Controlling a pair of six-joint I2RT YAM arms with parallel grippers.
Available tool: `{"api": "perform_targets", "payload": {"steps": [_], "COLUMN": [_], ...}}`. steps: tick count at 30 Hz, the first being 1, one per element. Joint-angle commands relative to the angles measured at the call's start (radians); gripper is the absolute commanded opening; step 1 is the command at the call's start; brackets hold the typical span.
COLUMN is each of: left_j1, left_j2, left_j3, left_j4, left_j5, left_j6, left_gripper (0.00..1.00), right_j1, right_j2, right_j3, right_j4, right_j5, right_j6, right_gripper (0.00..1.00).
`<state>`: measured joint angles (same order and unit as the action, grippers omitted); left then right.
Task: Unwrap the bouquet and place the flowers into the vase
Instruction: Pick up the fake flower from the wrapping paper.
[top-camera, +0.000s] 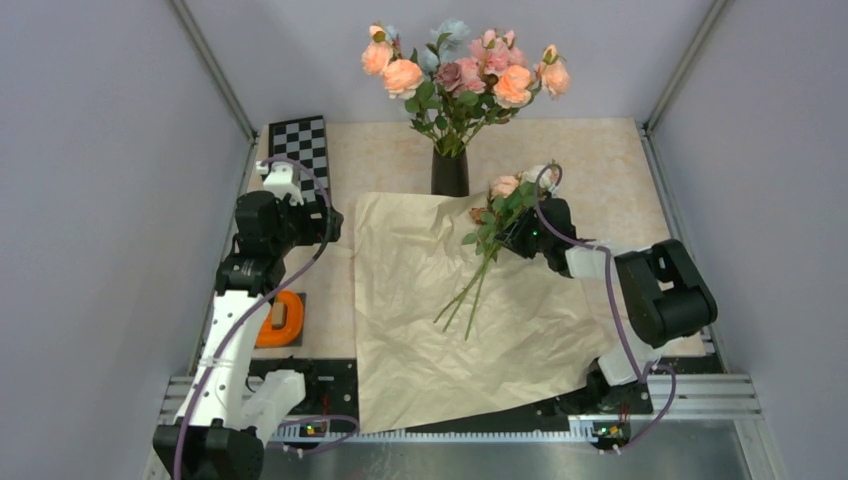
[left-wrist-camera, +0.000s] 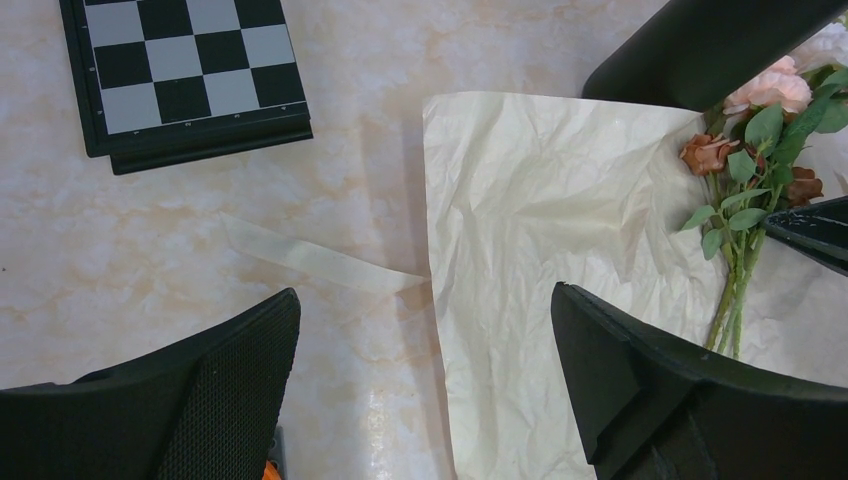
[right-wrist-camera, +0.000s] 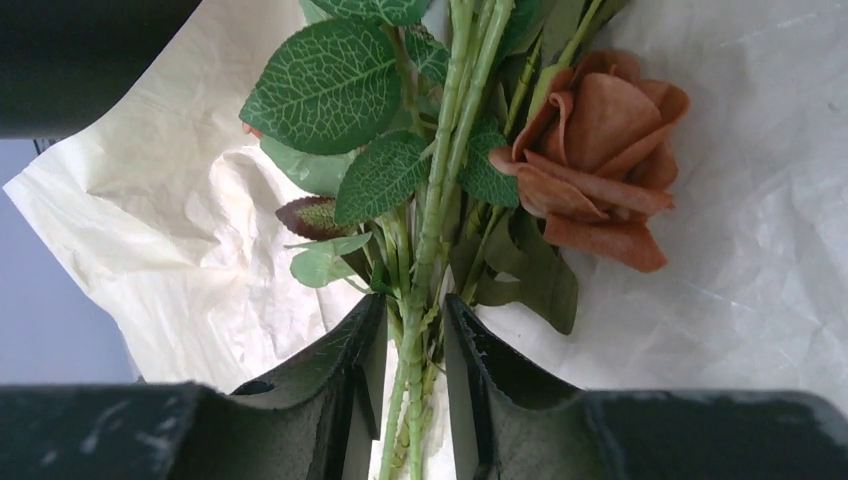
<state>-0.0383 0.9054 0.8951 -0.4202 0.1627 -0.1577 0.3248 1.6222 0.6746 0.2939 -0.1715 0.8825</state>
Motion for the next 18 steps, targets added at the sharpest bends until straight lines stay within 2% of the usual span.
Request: {"api": "perform_targets", "payload": {"steps": [1,10,18], "left_j1": [0.0,0.0,0.001], "left_j2": [-0.01,-0.002,0.006], "left_j3": [-0.004,-0.004,-0.005], "left_j4": [0.023,0.026,0.031], "left_j5": [-0.011,-0.006,0.004], "left_j6": [0.012,0.012,0.012], "left_gripper": [0.99,0.99,0.99], "right_j1": [0.009,0.009,0.008], "right_j2": [0.029,0.062,0.04], "right_j3": [0.062,0.075,0.06], "right_j4": [0.038,0.039,0.045], "right_j5": [0.008,0.018,0.037], "right_j6": [-0.027,-0.032,-0.006], "right_gripper": [0.27,0.21,0.01]}}
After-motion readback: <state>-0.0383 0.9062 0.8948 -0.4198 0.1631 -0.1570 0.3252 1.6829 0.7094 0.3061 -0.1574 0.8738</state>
